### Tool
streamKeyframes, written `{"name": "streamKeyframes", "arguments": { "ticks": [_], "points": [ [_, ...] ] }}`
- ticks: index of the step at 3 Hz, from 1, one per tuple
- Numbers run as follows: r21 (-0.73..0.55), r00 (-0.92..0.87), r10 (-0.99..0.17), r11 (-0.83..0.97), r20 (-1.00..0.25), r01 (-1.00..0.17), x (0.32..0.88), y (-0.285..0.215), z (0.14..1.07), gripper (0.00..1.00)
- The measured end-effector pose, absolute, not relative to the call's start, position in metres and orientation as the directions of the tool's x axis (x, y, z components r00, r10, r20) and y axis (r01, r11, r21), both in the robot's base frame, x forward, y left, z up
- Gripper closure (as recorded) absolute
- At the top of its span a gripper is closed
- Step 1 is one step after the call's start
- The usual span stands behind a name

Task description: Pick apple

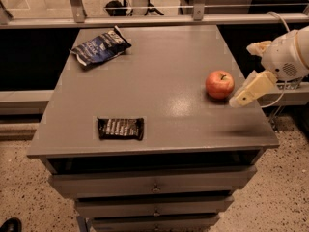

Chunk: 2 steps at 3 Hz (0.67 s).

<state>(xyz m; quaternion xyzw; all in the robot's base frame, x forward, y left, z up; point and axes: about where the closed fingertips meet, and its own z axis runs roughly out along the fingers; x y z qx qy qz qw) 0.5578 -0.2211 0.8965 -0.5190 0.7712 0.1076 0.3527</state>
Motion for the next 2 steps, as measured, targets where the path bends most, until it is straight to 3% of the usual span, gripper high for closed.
{"name": "streamKeyframes", "arguments": {
  "ticks": [2],
  "points": [
    [-0.152,-0.224,-0.620,0.495,-0.752,-0.856,0.598,-0.217,0.850,0.02]
  ]
}}
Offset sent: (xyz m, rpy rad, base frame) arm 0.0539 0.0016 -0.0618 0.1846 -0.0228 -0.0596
